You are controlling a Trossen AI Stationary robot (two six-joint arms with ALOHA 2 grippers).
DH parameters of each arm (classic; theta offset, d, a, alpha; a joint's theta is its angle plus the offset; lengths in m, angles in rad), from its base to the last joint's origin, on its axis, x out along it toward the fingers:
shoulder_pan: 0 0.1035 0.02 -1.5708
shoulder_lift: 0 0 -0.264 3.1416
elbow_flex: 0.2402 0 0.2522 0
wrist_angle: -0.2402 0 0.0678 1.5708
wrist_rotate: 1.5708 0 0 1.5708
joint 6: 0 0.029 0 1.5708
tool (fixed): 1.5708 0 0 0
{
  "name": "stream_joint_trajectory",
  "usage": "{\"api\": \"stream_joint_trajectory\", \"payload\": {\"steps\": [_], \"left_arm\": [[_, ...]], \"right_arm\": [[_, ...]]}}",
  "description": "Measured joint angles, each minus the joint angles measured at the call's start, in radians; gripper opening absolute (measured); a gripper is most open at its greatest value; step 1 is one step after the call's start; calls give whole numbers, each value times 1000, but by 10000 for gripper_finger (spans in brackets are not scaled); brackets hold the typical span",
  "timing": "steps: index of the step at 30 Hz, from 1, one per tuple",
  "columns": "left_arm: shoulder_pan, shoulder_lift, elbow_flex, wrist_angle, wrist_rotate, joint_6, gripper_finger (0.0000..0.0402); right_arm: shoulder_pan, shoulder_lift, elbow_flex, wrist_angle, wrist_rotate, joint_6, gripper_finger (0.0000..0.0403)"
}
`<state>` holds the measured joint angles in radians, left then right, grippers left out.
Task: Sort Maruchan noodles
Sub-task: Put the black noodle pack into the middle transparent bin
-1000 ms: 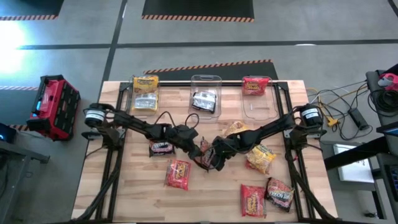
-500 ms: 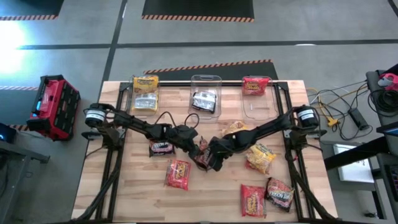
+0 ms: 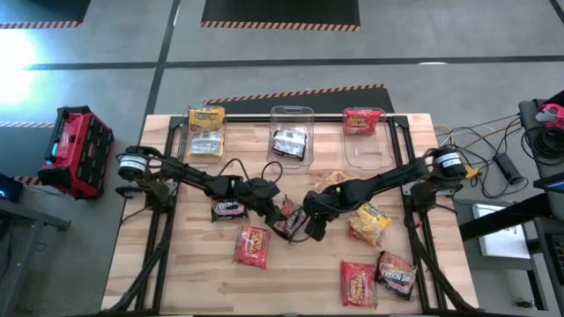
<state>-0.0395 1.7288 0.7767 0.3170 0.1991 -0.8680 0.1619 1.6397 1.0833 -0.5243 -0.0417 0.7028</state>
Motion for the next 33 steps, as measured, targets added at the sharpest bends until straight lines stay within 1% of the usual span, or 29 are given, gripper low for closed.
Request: {"api": "stream_joint_trajectory", "payload": {"steps": [6,8,10,15,18,22,26,28,29,33], "left_arm": [[-3,-18,0,2,-17,27,131],[-10,-32,-1,4,-48,61,131],[-23,-52,-1,5,-101,101,130],[-64,-99,-2,24,-245,195,130],[-94,-122,-4,47,-330,238,130],[-131,-140,-6,104,-496,297,130],[-168,-137,-9,233,-661,373,130],[-184,-137,-9,286,-712,415,130],[-189,-137,-9,299,-720,434,130],[-208,-137,-10,300,-775,467,130]], "right_arm": [[33,-115,-17,13,25,-28,183],[58,-141,-24,21,24,-71,182],[86,-167,-41,40,36,-92,183],[151,-238,-111,118,161,-97,182],[186,-280,-173,216,262,-94,182],[220,-323,-276,458,369,-135,182],[230,-340,-405,796,427,-217,182],[230,-340,-467,968,436,-261,182],[230,-338,-497,1045,439,-284,182],[226,-317,-568,1347,476,-420,182]]}}
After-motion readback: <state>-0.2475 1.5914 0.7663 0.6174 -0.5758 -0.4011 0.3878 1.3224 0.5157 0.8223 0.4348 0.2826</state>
